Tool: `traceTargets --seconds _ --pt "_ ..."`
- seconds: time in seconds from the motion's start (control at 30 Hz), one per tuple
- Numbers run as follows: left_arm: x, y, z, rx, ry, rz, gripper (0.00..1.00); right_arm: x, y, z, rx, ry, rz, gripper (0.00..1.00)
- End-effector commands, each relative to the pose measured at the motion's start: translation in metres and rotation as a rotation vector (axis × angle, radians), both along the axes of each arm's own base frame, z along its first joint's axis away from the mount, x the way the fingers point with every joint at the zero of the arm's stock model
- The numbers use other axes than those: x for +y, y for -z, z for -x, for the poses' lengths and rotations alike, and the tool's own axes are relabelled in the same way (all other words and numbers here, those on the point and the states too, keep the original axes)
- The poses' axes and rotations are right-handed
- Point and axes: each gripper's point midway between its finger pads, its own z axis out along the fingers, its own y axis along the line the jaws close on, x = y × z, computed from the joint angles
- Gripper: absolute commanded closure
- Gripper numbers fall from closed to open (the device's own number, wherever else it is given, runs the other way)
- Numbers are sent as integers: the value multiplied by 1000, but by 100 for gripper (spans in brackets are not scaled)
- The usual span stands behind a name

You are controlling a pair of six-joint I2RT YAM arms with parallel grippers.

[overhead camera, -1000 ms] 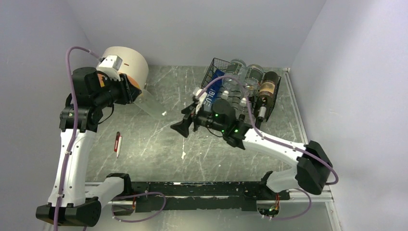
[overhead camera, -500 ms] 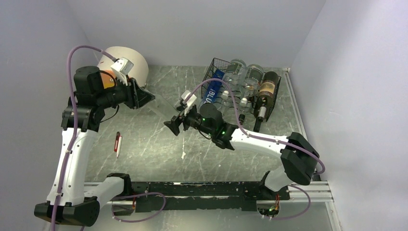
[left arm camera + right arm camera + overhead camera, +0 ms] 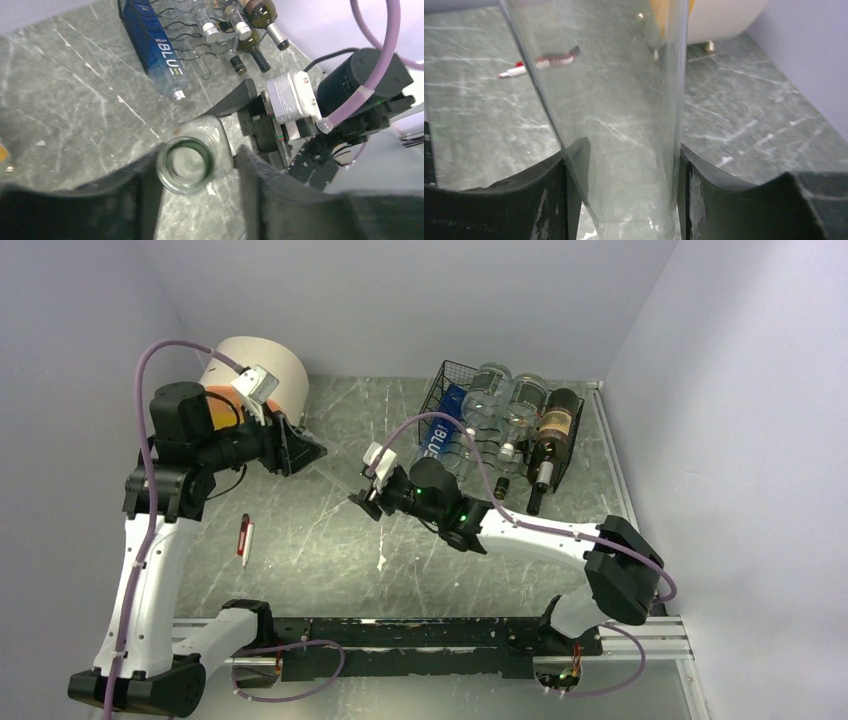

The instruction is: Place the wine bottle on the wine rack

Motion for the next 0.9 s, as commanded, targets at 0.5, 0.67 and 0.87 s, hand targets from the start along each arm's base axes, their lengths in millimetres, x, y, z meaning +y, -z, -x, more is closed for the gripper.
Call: traceTargets --seconds 0.5,0.67,0.87 --pt "12 -66 28 -216 -86 25 8 -70 -121 -7 -704 82 148 100" --pt "-5 -56 33 -166 11 66 8 -75 -102 -5 -773 84 287 100" --pt "-9 -54 36 -169 3 48 6 -78 -85 -13 -780 115 405 100"
